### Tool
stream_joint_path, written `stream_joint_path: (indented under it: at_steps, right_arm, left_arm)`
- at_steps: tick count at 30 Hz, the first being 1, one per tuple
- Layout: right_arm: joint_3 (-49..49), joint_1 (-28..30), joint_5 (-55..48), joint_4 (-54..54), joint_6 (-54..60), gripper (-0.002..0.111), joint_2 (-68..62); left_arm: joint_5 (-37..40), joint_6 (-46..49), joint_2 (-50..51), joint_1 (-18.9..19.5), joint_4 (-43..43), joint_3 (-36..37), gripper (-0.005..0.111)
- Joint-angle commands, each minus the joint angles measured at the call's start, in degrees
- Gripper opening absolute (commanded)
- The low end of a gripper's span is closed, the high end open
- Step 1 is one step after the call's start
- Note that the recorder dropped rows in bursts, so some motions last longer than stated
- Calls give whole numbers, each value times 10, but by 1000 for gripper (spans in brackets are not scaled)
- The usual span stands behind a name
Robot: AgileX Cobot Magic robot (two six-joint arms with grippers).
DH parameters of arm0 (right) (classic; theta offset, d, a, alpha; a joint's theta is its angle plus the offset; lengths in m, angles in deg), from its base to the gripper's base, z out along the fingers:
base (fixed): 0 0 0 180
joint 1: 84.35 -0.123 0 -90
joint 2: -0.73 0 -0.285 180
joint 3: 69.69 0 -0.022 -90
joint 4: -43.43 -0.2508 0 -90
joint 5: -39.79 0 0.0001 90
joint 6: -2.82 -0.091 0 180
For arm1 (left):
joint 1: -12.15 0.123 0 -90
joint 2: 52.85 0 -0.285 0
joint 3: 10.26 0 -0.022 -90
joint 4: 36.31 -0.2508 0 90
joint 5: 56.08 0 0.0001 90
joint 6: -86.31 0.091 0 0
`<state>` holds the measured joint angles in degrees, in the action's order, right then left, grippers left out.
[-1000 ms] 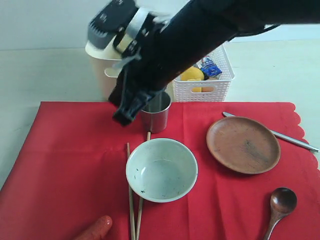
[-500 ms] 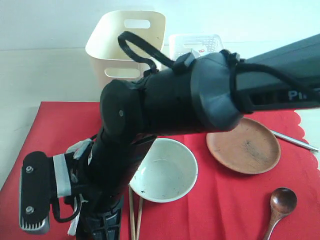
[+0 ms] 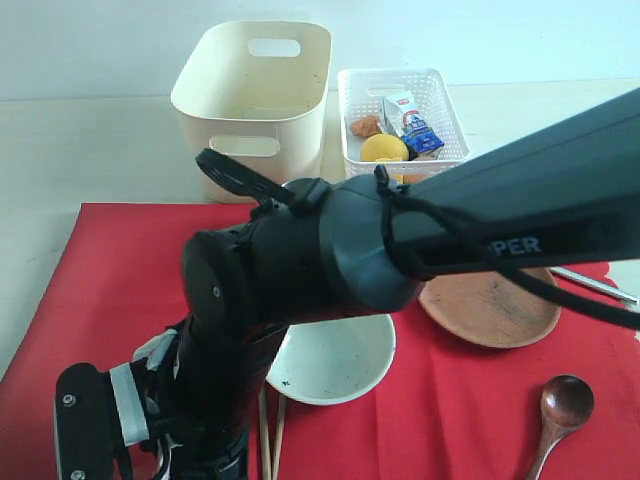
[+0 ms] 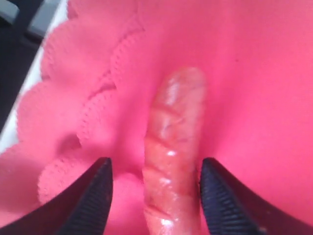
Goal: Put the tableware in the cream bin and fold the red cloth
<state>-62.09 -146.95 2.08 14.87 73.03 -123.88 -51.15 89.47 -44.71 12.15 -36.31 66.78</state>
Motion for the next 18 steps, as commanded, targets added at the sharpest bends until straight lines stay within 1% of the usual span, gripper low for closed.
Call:
stream_joint_path:
  at_steps: [1, 3, 9, 12, 14, 18]
  right_arm:
    - [1, 0, 10, 35, 2, 48, -7]
    - [1, 0, 16, 35, 2, 41, -7]
    - [1, 0, 17, 35, 2, 13, -7]
    - [1, 0, 17, 35, 2, 3, -7]
    - [1, 0, 19, 35, 2, 0, -6]
    - [1, 0, 19, 35, 2, 0, 8]
  left_arm:
    - [1, 1, -3, 1, 8, 2, 3]
    - [1, 1, -3, 1, 8, 2, 3]
    - [1, 1, -3, 1, 8, 2, 3]
    - [1, 1, -3, 1, 8, 2, 3]
    - [1, 1, -3, 1, 8, 2, 3]
    - [1, 1, -3, 1, 8, 2, 3]
